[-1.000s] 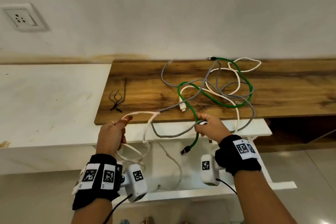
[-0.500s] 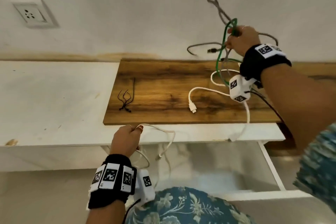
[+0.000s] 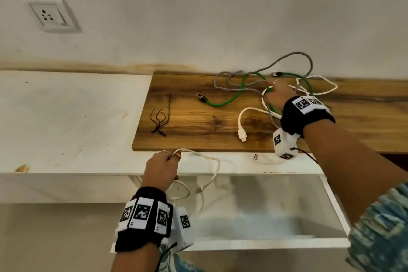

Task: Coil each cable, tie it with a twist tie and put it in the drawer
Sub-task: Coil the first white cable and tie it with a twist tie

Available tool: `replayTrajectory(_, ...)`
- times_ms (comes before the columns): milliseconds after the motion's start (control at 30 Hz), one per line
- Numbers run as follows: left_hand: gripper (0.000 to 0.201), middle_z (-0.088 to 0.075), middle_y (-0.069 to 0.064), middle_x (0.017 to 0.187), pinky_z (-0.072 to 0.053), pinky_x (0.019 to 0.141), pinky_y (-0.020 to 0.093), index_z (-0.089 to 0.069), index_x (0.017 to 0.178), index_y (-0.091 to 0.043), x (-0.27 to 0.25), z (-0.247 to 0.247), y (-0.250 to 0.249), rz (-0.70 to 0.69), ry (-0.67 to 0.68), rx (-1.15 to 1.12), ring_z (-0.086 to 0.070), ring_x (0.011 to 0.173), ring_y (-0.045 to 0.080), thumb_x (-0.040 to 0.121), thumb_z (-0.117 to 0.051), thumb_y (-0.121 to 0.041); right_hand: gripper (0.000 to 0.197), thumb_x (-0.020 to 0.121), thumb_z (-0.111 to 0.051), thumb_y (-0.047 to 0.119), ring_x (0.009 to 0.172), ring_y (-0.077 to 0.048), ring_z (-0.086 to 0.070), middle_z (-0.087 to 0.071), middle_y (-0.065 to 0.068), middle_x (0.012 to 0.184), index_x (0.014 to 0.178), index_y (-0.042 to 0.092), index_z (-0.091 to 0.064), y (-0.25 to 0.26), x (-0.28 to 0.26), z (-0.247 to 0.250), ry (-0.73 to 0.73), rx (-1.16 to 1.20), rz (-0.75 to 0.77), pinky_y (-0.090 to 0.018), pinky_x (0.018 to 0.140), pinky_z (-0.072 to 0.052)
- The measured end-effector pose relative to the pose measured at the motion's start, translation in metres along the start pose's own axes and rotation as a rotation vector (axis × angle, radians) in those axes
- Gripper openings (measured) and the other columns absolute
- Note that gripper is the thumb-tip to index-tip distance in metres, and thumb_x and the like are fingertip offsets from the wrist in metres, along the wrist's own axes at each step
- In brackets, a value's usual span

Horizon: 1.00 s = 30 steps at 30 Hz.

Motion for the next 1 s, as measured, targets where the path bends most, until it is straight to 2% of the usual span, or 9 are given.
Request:
replayTrajectory(100, 0.024, -0.053, 0.004, 0.072, -0.047, 0.061, 0.029, -0.067, 0.093, -0.009, -0.005, 0.002, -0.006, 0.006, -0.010, -0.068, -0.056, 0.056, 0.020, 0.097, -0.050, -0.026, 0.033, 0.086, -0.054, 0.010, 0.102, -0.023, -0.060, -0.066, -0.008, 0.111, 0.118, 0.013, -0.061, 0.011, -0.036, 0.015, -0.028, 0.202, 0.046, -0.031, 0.091, -0.047)
replayTrajectory(167, 0.024, -0.052, 0.001, 0.072, -0.044, 0.056, 0.023, -0.067, 0.101, -0.010, -0.011, 0.003, -0.011, -0.007, -0.017, -0.126, -0.055, 0.054, 0.017, 0.097, -0.050, -0.027, 0.022, 0.091, -0.054, 0.012, 0.082, -0.015, -0.061, -0.067, -0.002, 0.096, 0.110, 0.016, -0.063, 0.019, -0.072, 0.022, 0.036, 0.347, 0.058, -0.023, 0.073, -0.048)
replayTrajectory(300, 0.021, -0.046, 0.000, 0.067, -0.038, 0.047, 0.014, -0.067, 0.100, -0.015, -0.031, 0.000, -0.025, -0.012, -0.028, -0.327, -0.053, 0.050, 0.009, 0.096, -0.053, -0.030, 0.013, 0.094, -0.055, 0.018, 0.071, -0.012, -0.061, -0.067, -0.001, 0.094, 0.103, 0.015, -0.063, 0.023, -0.151, 0.014, 0.244, 0.539, -0.011, -0.014, 0.057, -0.048)
replayTrajectory(400, 0.017, -0.043, -0.002, 0.062, -0.035, 0.047, 0.017, -0.069, 0.098, -0.024, -0.053, -0.005, -0.043, 0.002, -0.028, -0.530, -0.052, 0.052, 0.007, 0.094, -0.054, -0.032, 0.013, 0.095, -0.051, 0.030, 0.070, -0.009, -0.061, -0.067, 0.001, 0.099, 0.093, 0.023, -0.062, 0.020, -0.199, -0.004, 0.297, 0.600, -0.056, -0.020, 0.062, -0.044)
replayTrajectory(500, 0.019, -0.041, -0.003, 0.057, -0.037, 0.052, 0.022, -0.071, 0.102, -0.027, -0.073, -0.013, -0.054, 0.023, -0.037, -0.721, -0.050, 0.055, 0.007, 0.092, -0.056, -0.033, 0.022, 0.092, -0.048, 0.046, 0.070, -0.007, -0.064, -0.066, 0.007, 0.105, 0.099, 0.029, -0.060, 0.017, -0.242, -0.022, 0.362, 0.650, -0.103, -0.022, 0.064, -0.044)
replayTrajectory(633, 0.021, -0.040, -0.004, 0.053, -0.038, 0.047, 0.017, -0.072, 0.104, -0.023, -0.091, -0.031, -0.049, 0.077, 0.044, -0.885, -0.046, 0.050, 0.005, 0.094, -0.054, -0.026, 0.019, 0.094, -0.050, 0.036, 0.068, -0.006, -0.065, -0.064, 0.004, 0.110, 0.109, 0.033, -0.062, 0.004, -0.265, -0.043, 0.385, 0.798, -0.080, -0.020, 0.064, -0.044)
replayTrajectory(767, 0.021, -0.042, -0.006, 0.050, -0.037, 0.048, 0.017, -0.070, 0.103, -0.017, -0.084, -0.049, -0.045, 0.096, 0.197, -0.794, -0.047, 0.052, 0.005, 0.095, -0.052, -0.025, 0.027, 0.100, -0.041, 0.026, 0.072, -0.011, -0.063, -0.070, 0.001, 0.106, 0.107, 0.028, -0.067, -0.011, -0.259, -0.048, 0.319, 0.965, -0.164, -0.024, 0.068, -0.044)
replayTrajectory(900, 0.020, -0.046, -0.005, 0.052, -0.042, 0.060, 0.022, -0.066, 0.100, -0.014, -0.068, -0.060, -0.039, 0.115, 0.317, -0.651, -0.058, 0.070, 0.012, 0.097, -0.049, -0.024, 0.040, 0.102, -0.029, 0.033, 0.076, -0.019, -0.061, -0.072, -0.010, 0.103, 0.114, 0.020, -0.064, -0.021, -0.246, -0.042, 0.348, 1.154, -0.196, -0.030, 0.071, -0.043)
replayTrajectory(1000, 0.022, -0.060, 0.002, 0.069, -0.050, 0.068, 0.017, -0.067, 0.106, -0.010, -0.057, -0.062, -0.033, 0.148, 0.389, -0.532, -0.065, 0.084, 0.016, 0.097, -0.051, -0.022, 0.031, 0.098, -0.041, 0.028, 0.075, -0.020, -0.057, -0.072, -0.014, 0.092, 0.113, 0.016, -0.065, -0.024, -0.239, -0.040, 0.296, 1.181, -0.135, -0.030, 0.075, -0.046)
Point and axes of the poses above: each hand's wrist, its own x-axis towards the middle knuckle, its own z-axis out of the back of the hand, y = z × x, the point moved 1 cm from there along x, towards the middle knuckle
